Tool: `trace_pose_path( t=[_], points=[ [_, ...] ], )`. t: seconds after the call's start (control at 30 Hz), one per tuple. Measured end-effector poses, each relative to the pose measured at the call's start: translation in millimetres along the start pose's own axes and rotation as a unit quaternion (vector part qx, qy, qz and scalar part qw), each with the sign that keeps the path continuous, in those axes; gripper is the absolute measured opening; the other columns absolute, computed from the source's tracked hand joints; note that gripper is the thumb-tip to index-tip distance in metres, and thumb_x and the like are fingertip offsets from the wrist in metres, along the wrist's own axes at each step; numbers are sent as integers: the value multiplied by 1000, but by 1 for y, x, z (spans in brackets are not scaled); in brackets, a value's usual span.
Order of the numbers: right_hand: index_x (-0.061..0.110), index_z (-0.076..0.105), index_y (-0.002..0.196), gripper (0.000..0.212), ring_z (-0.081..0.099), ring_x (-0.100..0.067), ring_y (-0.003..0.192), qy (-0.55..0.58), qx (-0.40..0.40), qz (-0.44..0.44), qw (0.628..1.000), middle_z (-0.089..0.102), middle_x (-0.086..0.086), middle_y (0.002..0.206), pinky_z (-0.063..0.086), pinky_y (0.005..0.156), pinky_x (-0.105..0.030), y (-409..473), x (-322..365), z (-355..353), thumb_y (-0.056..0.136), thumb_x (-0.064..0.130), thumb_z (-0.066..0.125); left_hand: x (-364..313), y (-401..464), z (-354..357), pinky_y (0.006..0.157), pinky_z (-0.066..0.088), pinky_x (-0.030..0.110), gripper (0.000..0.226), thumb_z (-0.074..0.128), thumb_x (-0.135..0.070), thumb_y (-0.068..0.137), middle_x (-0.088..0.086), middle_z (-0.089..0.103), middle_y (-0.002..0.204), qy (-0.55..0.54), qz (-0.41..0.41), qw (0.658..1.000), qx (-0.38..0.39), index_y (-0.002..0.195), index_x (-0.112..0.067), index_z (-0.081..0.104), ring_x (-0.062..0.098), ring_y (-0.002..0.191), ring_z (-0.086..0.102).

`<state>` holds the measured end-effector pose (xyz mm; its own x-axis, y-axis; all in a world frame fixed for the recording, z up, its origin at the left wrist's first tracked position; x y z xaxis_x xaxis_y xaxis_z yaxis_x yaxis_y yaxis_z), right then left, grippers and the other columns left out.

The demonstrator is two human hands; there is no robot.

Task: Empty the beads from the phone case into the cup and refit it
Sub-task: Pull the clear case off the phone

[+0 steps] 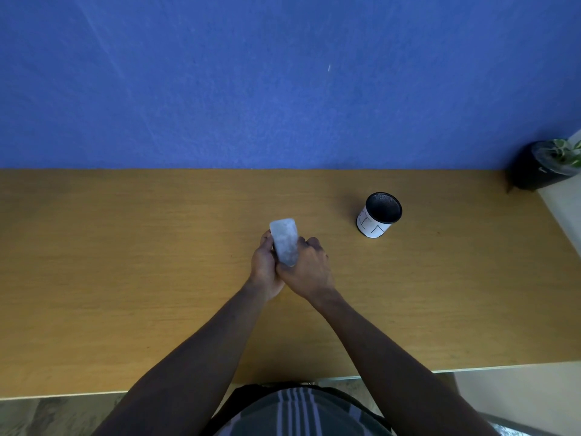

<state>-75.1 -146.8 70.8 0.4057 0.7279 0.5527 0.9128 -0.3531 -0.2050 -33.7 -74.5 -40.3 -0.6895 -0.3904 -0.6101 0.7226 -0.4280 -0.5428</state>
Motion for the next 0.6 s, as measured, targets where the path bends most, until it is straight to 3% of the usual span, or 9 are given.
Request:
trace_pose_path(
  t=[0.1, 0.2, 0.33, 0.6],
  points=[
    [5, 59, 102, 39, 62, -26, 83, -2, 2, 3, 1000, 56, -11, 96, 55, 72, -38, -1, 1, 0, 73, 31, 63, 3, 2, -5, 75, 56, 35, 51, 40, -39, 97, 12, 64, 105, 6, -9, 1000, -11, 136, -9, 44, 25, 93, 65],
    [6, 58, 98, 37, 62, -24, 86, 0, 6, 0, 1000, 58, -9, 92, 53, 67, -32, -1, 2, 3, 71, 32, 60, 4, 2, -6, 78, 56, 36, 49, 40, -39, 97, 15, 61, 114, -8, -12, 1000, -21, 136, -10, 45, 27, 98, 64],
    [4, 58, 102, 38, 62, -26, 86, 5, 8, -2, 1000, 57, -11, 97, 55, 72, -36, -1, 2, 4, 74, 30, 62, 4, 2, -5, 85, 54, 38, 63, 48, -44, 90, 18, 57, 123, -14, -11, 1000, -20, 140, -6, 41, 29, 105, 61],
    [-1, 55, 116, 49, 64, -32, 91, -13, 1, -20, 1000, 54, -15, 109, 55, 81, -41, -2, 5, 7, 81, 32, 60, 9, 6, -5, 86, 54, 37, 64, 38, -49, 94, 16, 65, 108, -27, -35, 999, 3, 136, -1, 46, 27, 98, 65]
  ],
)
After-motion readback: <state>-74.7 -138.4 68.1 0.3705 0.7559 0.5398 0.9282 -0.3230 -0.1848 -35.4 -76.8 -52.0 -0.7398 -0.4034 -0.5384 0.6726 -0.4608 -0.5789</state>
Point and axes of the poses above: each hand's wrist, its own y-axis towards the middle knuckle, its own z-axis out of the palm, x = y × z, the point moved 10 cm from there along y, towards the middle knuckle
